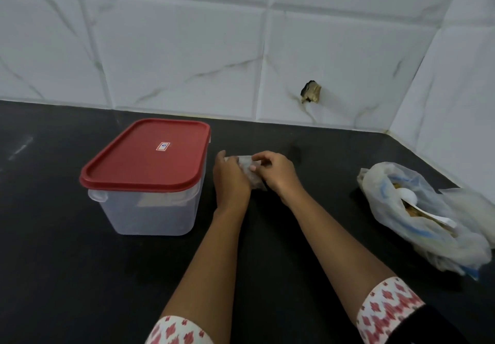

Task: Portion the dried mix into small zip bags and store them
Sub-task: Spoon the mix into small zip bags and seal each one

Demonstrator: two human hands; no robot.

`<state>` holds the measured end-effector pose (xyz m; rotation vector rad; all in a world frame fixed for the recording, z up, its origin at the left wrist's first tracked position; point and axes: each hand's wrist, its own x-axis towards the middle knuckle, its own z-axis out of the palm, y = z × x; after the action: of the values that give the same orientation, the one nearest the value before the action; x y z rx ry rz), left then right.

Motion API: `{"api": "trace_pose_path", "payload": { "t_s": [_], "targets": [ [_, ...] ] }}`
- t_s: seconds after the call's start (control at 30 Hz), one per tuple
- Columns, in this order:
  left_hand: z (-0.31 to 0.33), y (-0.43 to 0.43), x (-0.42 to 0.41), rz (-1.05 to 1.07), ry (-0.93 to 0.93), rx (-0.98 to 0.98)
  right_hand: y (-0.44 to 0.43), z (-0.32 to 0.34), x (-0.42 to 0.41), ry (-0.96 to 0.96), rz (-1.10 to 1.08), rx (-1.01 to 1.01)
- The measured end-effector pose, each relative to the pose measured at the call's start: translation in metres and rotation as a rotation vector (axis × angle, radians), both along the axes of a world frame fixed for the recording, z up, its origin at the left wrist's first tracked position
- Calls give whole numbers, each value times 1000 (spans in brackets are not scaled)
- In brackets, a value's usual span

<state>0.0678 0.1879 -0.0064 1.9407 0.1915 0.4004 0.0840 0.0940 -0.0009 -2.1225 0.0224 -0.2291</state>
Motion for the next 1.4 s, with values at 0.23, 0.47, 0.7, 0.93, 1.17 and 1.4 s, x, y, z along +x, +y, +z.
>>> {"api": "trace_pose_path", "payload": {
  "t_s": [0.23,0.47,0.7,0.93,1.17,1.4],
  "targets": [
    [-1,5,4,-14,43,-105,6,-7,1,-12,-27,-161],
    [-6,9,7,-10,32,240,6,-9,-5,-114,49,-229],
    [2,2,-4,-65,32,558,-6,12,-13,-269,-3,-449],
    [35,-40,-39,-64,-164,839,-72,41,-46,-420,-147,-840],
    [65,-145,-70,-353,-296,821,-177,69,-94,-354,-345,-921],
    [66,-229,-90,-485,-290,863,-266,74,-133,-261,-453,-915]
  ]
}}
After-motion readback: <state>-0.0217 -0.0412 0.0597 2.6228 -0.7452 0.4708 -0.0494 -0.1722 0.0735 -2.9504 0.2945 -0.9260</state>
